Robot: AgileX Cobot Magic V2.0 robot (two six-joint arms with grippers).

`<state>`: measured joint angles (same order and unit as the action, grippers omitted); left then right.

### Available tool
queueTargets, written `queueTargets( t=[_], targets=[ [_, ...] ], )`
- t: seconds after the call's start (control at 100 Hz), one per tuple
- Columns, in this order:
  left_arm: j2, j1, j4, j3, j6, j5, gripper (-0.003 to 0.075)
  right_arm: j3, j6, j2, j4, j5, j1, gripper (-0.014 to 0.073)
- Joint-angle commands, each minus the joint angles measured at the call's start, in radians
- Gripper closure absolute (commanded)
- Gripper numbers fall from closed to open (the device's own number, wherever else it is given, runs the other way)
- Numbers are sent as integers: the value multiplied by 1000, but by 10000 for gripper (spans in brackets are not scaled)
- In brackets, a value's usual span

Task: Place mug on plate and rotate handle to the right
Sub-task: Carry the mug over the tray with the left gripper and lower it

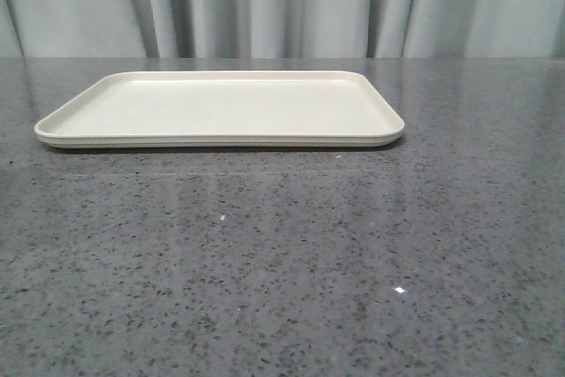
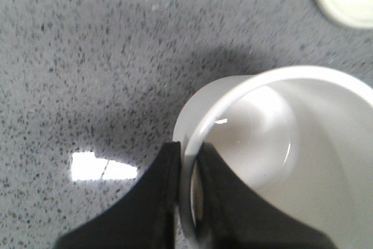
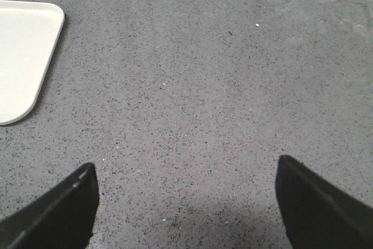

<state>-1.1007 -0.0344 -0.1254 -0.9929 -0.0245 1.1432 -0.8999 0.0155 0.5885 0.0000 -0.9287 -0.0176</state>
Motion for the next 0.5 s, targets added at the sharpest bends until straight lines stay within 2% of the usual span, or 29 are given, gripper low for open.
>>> queueTargets(
  t=[0.0,0.27,0.49],
  targets=[
    [11,-1,-61,-80,-1,-32,741,-31,5,12,0,79,-2,-22],
    [-34,44,-176,-279,-1,-49,741,-31,5,14,0,79,-2,-22],
    [-190,187,-191,-432,-32,-89,741,-31,5,14,0,79,-2,-22]
  ],
)
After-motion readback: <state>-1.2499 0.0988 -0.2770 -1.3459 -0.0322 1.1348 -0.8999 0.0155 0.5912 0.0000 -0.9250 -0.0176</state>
